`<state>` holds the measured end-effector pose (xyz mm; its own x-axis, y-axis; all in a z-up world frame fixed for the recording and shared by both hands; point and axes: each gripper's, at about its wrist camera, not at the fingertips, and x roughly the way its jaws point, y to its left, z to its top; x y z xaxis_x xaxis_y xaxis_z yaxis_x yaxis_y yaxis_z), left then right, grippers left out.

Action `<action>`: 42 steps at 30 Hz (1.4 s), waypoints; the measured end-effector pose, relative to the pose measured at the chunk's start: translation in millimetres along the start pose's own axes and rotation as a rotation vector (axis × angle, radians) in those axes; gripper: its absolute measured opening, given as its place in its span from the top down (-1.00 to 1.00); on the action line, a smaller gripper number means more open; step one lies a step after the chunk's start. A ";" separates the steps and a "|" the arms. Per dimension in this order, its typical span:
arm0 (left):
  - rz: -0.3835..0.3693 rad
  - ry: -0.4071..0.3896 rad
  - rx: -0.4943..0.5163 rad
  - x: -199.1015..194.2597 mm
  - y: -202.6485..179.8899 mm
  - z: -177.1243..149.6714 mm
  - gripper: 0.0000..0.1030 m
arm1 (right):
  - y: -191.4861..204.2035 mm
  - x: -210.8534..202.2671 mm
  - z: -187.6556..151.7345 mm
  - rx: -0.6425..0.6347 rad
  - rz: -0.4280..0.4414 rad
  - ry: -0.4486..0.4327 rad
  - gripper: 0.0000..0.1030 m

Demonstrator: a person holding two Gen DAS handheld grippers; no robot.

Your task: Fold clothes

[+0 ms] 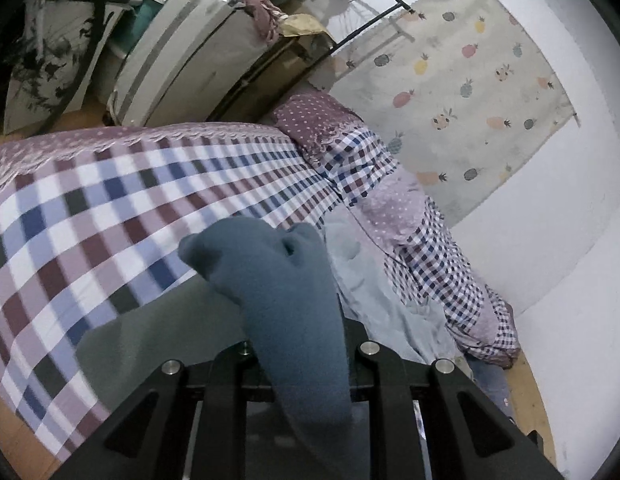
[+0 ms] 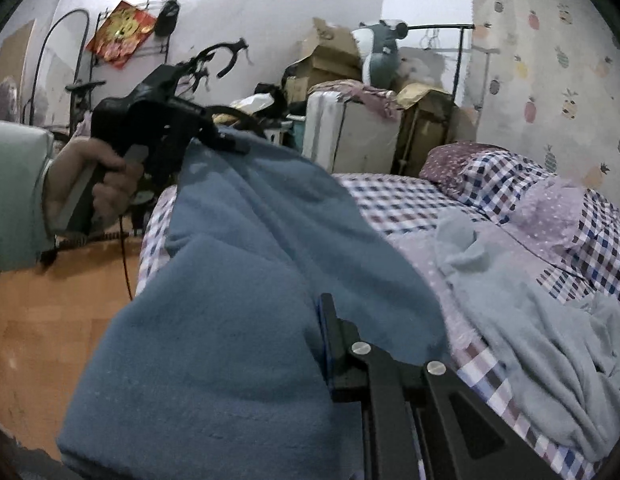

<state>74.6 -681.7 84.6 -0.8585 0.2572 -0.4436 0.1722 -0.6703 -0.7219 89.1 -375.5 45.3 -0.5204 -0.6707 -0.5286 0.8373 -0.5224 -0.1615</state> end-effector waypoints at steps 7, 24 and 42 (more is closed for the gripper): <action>0.038 0.044 -0.041 -7.4 24.3 -13.5 0.60 | 28.7 -9.4 -26.2 -0.020 0.020 0.105 0.58; 0.225 -0.124 -0.020 -125.2 49.0 -33.1 -0.67 | 2.1 -146.5 -75.1 0.237 0.152 0.089 -0.03; 0.003 -0.023 0.428 -83.1 -232.9 -136.2 -0.82 | -117.9 -431.8 -161.4 0.707 -0.310 -0.328 -0.76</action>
